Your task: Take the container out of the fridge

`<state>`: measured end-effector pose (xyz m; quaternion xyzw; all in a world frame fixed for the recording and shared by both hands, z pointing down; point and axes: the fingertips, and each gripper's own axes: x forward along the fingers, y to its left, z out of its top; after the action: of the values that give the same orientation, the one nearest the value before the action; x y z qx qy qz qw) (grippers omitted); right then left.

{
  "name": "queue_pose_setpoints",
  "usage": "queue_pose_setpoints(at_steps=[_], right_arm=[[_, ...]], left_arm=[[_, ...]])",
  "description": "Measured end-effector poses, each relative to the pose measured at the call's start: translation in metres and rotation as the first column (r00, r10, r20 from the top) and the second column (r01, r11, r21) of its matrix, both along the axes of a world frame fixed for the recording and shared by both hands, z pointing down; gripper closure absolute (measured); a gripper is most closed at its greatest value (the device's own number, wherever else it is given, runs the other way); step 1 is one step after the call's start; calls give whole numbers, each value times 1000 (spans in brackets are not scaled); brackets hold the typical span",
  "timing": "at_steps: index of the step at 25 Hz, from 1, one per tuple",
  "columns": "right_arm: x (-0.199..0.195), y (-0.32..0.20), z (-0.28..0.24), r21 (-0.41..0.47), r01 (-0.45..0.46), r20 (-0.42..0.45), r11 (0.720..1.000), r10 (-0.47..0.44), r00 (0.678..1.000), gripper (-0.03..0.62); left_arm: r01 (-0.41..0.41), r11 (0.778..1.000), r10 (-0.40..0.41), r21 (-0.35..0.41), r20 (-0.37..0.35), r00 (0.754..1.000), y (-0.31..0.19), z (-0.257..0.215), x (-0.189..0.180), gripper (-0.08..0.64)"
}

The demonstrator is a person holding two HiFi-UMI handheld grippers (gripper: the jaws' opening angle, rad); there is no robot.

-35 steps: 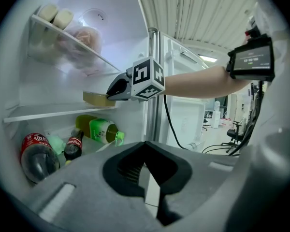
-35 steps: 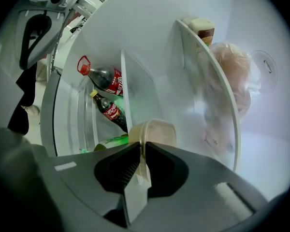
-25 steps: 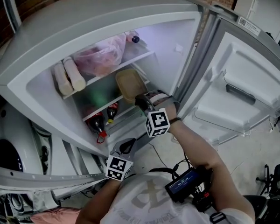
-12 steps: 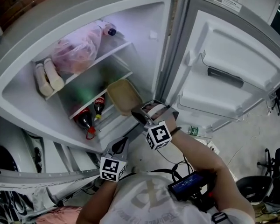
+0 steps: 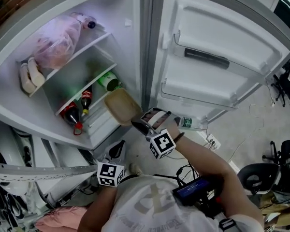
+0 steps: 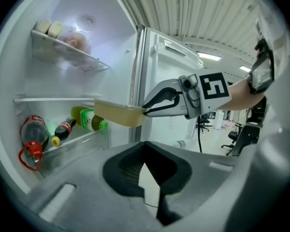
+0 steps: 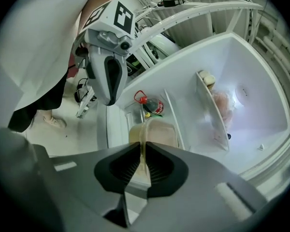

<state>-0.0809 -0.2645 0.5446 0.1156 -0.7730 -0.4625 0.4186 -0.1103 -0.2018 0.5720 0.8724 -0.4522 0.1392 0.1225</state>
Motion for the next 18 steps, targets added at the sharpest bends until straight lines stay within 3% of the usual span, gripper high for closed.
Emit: queue_pose_setpoints(at_steps=[8,18], right_arm=[[59,48,8,-16,-40,-6,999,40,999,546],[137,102,13,-45,-142,0,989,142,990,546]], left_arm=[[-45,999,45,-12,-9,999,33,4,48,558],[-157,987,157,-27,-7,988,75,7,117,558]])
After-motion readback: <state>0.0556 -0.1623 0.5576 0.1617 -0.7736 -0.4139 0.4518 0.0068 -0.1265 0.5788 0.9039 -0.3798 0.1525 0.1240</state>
